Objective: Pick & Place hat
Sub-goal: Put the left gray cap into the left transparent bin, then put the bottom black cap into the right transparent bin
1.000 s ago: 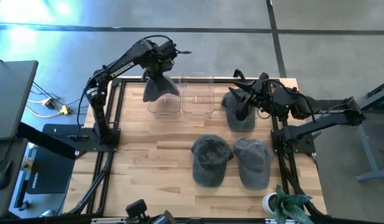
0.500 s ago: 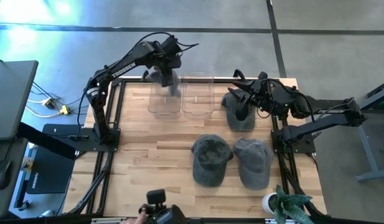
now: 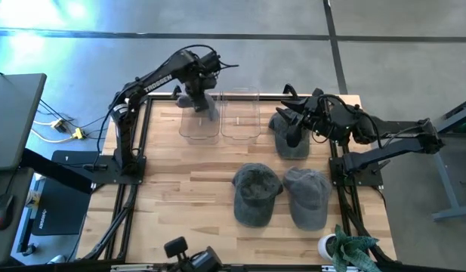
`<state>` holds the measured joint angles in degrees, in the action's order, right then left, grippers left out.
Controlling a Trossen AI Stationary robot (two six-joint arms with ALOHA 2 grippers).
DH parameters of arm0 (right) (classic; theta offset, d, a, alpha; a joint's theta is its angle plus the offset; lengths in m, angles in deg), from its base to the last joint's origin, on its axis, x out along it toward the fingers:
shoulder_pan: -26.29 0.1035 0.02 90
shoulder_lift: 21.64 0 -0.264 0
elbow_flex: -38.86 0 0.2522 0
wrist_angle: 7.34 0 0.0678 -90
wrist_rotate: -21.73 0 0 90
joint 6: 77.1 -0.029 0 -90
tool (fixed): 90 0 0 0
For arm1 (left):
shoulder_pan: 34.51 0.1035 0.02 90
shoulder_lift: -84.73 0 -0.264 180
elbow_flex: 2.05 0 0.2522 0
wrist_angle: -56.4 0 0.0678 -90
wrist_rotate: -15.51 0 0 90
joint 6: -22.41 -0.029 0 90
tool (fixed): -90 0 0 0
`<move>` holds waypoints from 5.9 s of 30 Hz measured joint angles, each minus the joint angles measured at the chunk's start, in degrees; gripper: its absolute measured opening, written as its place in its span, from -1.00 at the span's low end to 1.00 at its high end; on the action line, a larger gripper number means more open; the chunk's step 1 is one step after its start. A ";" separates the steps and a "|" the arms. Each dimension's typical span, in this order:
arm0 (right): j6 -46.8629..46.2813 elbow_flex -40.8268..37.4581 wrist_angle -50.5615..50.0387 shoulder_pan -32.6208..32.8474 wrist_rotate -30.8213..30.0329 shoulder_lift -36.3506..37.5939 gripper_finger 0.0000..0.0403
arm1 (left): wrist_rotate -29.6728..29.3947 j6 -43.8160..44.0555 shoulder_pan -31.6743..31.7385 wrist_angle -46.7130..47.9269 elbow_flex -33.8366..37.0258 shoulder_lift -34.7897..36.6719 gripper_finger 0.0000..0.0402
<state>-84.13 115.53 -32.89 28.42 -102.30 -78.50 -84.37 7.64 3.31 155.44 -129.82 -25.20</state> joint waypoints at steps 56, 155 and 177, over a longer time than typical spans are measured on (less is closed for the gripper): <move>-5.16 -0.02 -1.31 0.24 0.45 -0.07 -0.34 | 8.99 18.22 14.05 -16.96 -4.44 -8.09 0.31; -11.29 -0.02 -5.67 -2.11 3.13 -0.09 -0.34 | 10.06 14.50 1.35 -5.96 -18.54 -6.16 -0.99; -32.07 -0.02 -27.48 -2.35 35.74 -13.96 -0.17 | 24.35 14.98 -17.51 -43.60 29.68 17.92 -0.99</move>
<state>-116.20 115.51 -60.37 26.08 -66.56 -92.46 -60.02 22.62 -14.20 111.84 -100.14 -7.28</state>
